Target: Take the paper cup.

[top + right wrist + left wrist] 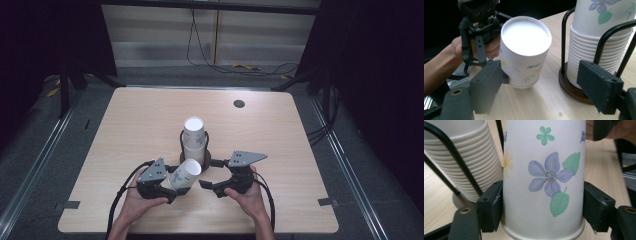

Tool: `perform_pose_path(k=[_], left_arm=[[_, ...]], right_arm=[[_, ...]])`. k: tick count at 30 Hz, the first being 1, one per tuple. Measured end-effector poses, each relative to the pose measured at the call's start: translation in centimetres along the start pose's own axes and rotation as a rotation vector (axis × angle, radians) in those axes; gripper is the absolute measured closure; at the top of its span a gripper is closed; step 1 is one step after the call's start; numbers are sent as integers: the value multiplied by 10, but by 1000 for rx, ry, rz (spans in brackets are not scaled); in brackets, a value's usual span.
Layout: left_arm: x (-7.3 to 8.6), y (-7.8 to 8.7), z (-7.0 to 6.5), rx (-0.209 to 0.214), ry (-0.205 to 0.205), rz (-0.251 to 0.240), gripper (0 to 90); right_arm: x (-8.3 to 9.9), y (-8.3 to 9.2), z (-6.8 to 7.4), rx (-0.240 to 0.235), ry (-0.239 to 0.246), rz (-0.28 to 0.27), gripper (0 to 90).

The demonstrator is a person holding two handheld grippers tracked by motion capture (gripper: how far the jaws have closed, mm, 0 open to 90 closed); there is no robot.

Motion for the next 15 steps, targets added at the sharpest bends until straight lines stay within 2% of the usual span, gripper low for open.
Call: perform_pose_path(k=[3, 6, 10, 15], left_arm=[[0, -1, 0, 10, -18, 31, 270], [0, 0, 0, 22, -51, 68, 271], [3, -1, 2, 22, -41, 82, 271], [7, -2, 2, 28, -53, 119, 272]], right_arm=[[2, 0, 3, -23, 2, 15, 233], [4, -1, 3, -20, 8, 30, 233], [6, -2, 1, -8, 13, 52, 235], [11, -4, -1, 8, 24, 102, 235]])
Point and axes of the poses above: each handheld gripper's, and its own axes: y roughly backward along the jaws, x roughly out of its underside, z roughly to its left, the point moved 10 cm from there along -y, roughly forward along the jaws, and after that the axes turned 12 degrees about -y, right-handed, at the moved point
